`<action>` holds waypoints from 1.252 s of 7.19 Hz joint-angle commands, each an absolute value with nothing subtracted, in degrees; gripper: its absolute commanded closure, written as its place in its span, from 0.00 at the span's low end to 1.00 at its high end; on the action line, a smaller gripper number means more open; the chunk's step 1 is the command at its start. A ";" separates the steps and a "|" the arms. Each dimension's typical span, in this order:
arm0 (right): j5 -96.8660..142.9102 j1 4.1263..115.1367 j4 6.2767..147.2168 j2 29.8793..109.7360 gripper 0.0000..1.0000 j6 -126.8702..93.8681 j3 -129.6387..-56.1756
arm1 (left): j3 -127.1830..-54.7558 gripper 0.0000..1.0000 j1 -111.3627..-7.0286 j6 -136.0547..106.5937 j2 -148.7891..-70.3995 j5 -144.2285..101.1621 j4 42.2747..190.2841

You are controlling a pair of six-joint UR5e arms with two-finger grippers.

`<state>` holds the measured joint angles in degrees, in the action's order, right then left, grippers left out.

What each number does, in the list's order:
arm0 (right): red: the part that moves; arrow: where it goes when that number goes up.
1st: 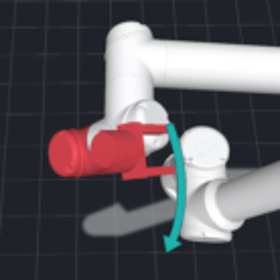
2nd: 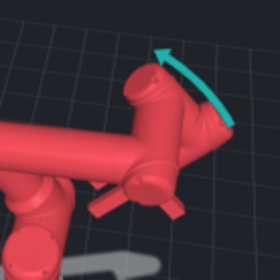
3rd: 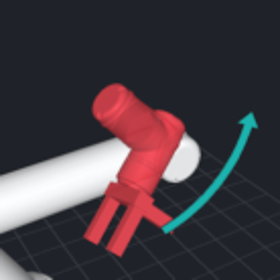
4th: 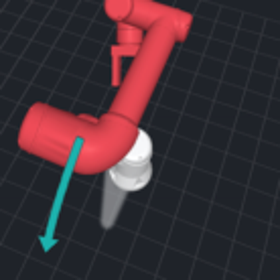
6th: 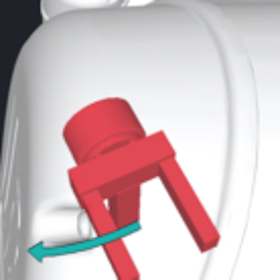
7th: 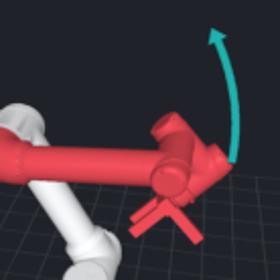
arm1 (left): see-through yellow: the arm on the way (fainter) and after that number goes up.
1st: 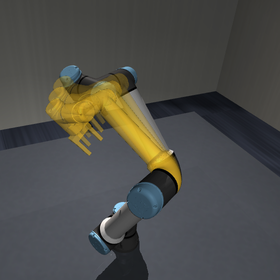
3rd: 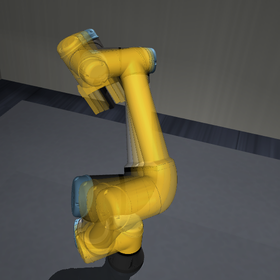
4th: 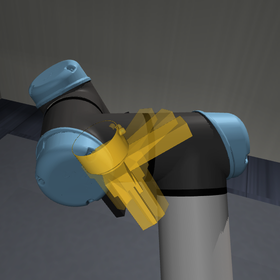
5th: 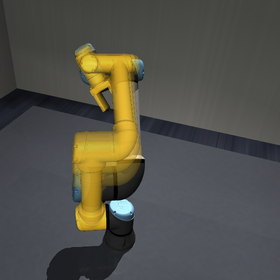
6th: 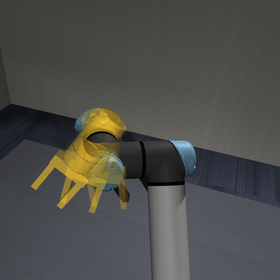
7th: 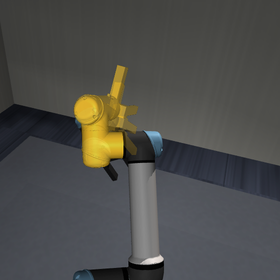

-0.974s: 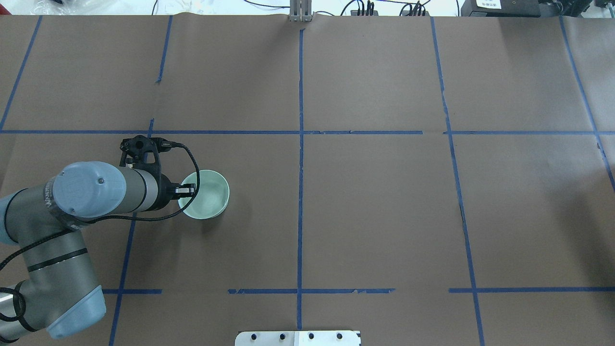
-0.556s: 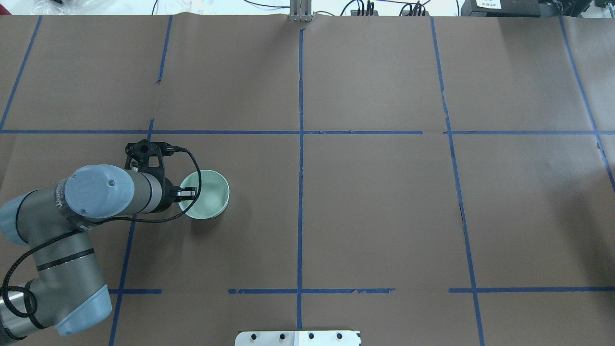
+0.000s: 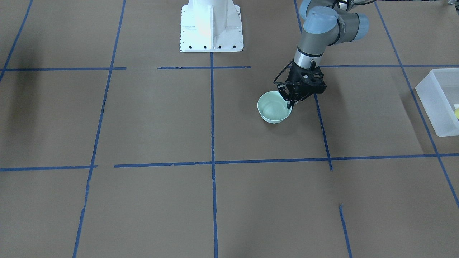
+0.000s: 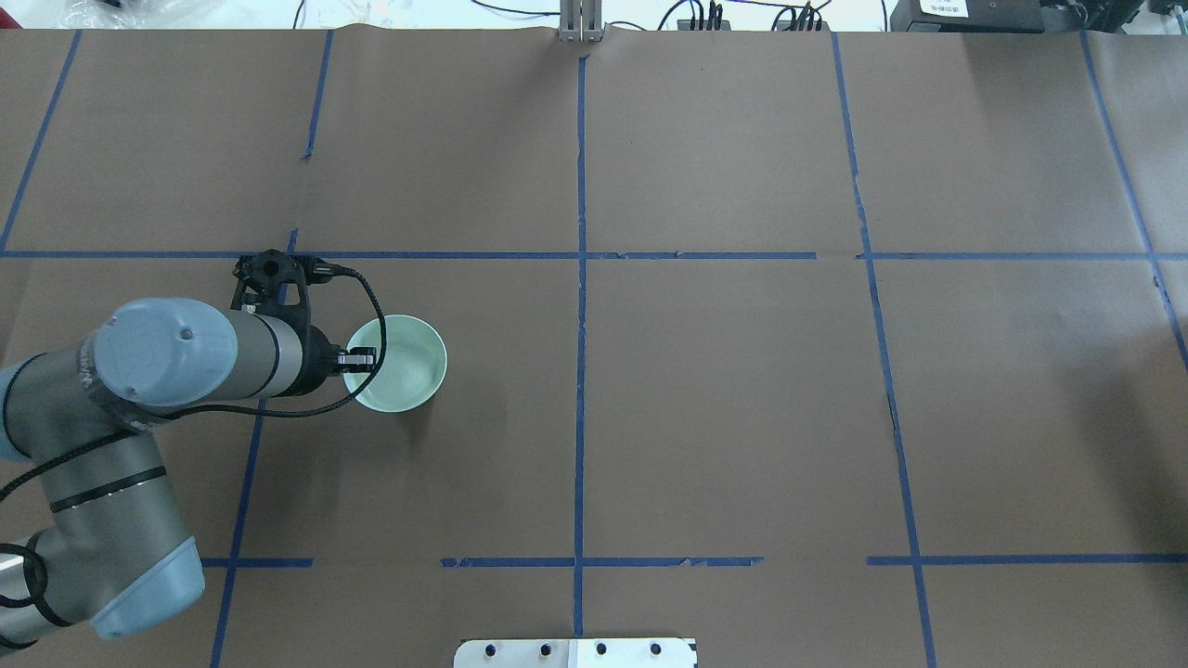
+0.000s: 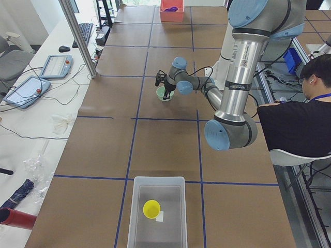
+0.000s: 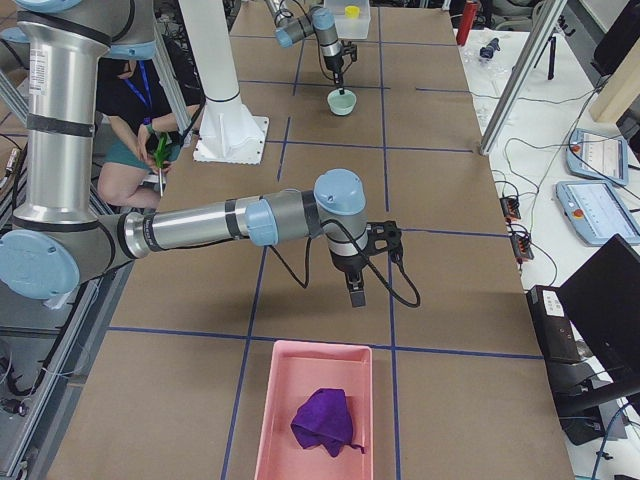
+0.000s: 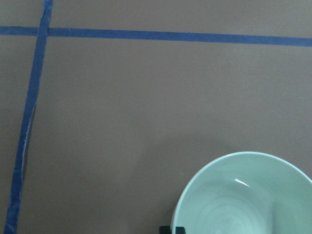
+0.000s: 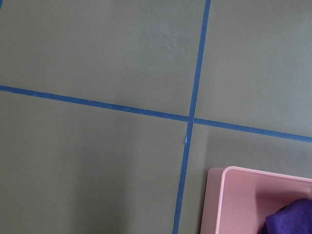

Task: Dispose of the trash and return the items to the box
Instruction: 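Lift the green bowl and carry it off the table with the left gripper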

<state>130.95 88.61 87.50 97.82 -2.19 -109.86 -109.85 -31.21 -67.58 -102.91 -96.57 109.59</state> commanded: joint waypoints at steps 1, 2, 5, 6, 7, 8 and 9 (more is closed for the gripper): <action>130.96 88.59 87.54 97.82 0.00 -2.20 -109.95 | -112.32 1.00 -40.82 -56.74 -101.87 -102.28 109.34; 130.96 88.59 87.54 97.82 0.00 -2.20 -109.86 | -113.37 1.00 -46.87 -49.64 -98.91 -105.44 109.51; 130.78 88.59 87.54 97.82 0.00 -2.46 -109.60 | -109.63 1.00 -75.92 -15.03 -89.50 -120.45 110.03; 130.78 88.59 87.54 97.82 0.00 -2.46 -109.51 | -106.03 1.00 -83.33 -11.90 -88.34 -122.15 110.04; 130.78 88.59 87.54 97.82 0.00 -2.37 -109.42 | -102.43 1.00 -88.11 -10.65 -88.07 -122.52 110.13; 130.78 88.59 87.54 97.82 0.00 -2.29 -109.42 | -100.39 1.00 -91.90 -4.20 -84.06 -123.74 110.21; 130.78 88.59 87.54 97.82 0.00 -2.29 -109.42 | -97.59 1.00 -96.28 2.92 -81.07 -127.58 110.21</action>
<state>130.78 88.59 87.54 97.82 -2.32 -109.45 -101.01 -90.66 -5.10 -84.81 -124.04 110.16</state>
